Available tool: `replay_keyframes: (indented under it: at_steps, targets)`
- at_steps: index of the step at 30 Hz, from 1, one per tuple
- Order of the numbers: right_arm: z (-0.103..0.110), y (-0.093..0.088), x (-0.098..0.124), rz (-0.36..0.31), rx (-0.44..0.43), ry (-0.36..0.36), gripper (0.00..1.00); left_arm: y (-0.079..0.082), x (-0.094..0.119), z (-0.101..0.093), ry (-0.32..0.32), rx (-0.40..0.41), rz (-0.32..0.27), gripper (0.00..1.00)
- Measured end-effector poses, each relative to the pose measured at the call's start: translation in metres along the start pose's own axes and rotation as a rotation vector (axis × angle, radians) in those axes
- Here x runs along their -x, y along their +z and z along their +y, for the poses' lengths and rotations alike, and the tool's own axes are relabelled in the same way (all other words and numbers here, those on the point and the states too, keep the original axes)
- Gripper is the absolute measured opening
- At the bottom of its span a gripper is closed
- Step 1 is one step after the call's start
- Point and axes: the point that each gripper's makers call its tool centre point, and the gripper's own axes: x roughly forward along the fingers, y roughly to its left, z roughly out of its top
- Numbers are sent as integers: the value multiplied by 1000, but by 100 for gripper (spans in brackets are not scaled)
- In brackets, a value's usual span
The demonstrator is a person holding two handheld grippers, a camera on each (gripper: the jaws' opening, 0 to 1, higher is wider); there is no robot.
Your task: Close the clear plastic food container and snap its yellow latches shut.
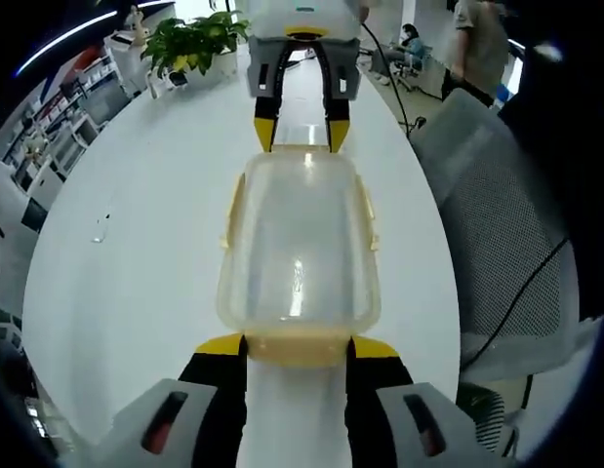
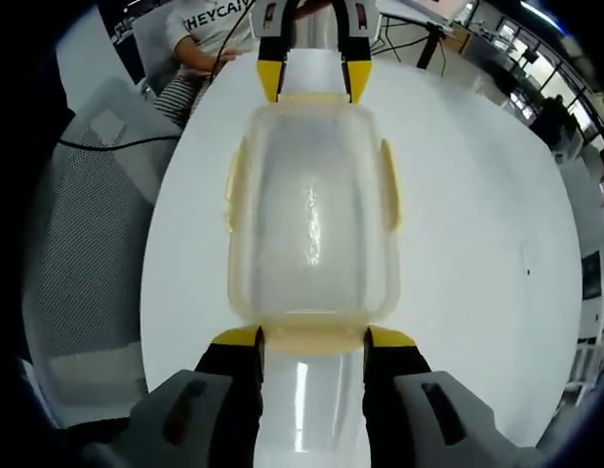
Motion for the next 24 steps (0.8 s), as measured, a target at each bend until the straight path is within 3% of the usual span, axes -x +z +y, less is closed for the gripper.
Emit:
replay_keyframes:
  at_steps: [24]
  targets:
    - [7, -59, 19, -11, -23, 10, 37, 55, -24, -5, 2, 18, -11, 33]
